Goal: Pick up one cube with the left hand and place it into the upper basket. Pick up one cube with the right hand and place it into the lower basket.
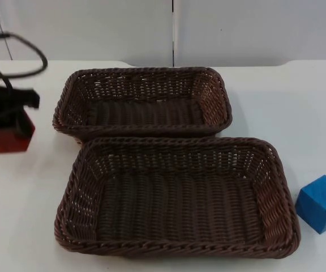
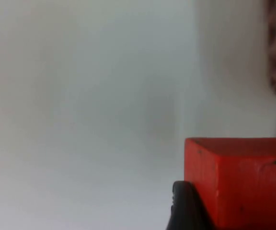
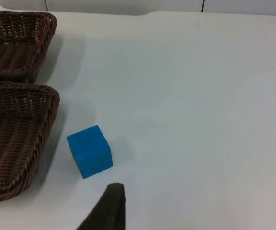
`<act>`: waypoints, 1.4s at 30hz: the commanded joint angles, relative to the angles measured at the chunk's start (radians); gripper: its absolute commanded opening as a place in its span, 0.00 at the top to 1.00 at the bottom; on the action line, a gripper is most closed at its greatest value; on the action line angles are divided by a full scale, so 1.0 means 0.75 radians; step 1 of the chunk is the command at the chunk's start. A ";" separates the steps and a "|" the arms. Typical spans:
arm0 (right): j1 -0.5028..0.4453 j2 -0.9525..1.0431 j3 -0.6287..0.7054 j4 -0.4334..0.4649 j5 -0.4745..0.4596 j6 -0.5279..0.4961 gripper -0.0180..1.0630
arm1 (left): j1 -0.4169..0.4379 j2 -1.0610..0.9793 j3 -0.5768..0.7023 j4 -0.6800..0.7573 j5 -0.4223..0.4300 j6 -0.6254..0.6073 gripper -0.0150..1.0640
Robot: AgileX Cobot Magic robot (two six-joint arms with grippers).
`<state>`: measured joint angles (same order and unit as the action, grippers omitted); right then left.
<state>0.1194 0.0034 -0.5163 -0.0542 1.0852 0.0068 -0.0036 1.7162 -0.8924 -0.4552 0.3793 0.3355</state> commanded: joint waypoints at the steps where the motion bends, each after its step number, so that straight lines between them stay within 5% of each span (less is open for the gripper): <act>1: -0.006 -0.005 -0.001 -0.005 -0.008 0.000 0.01 | 0.005 -0.069 -0.003 -0.022 0.013 -0.003 0.99; 11: -0.006 -0.005 -0.001 -0.005 -0.008 0.000 0.01 | 0.005 -0.274 -0.003 -0.022 0.036 -0.003 0.99; 42: -0.006 -0.005 -0.001 -0.005 -0.008 0.000 0.01 | 0.005 -0.277 0.000 -0.022 0.031 -0.003 0.99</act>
<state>0.1194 0.0034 -0.5163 -0.0542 1.0852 0.0068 -0.0036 1.5176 -0.8924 -0.4570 0.4089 0.3355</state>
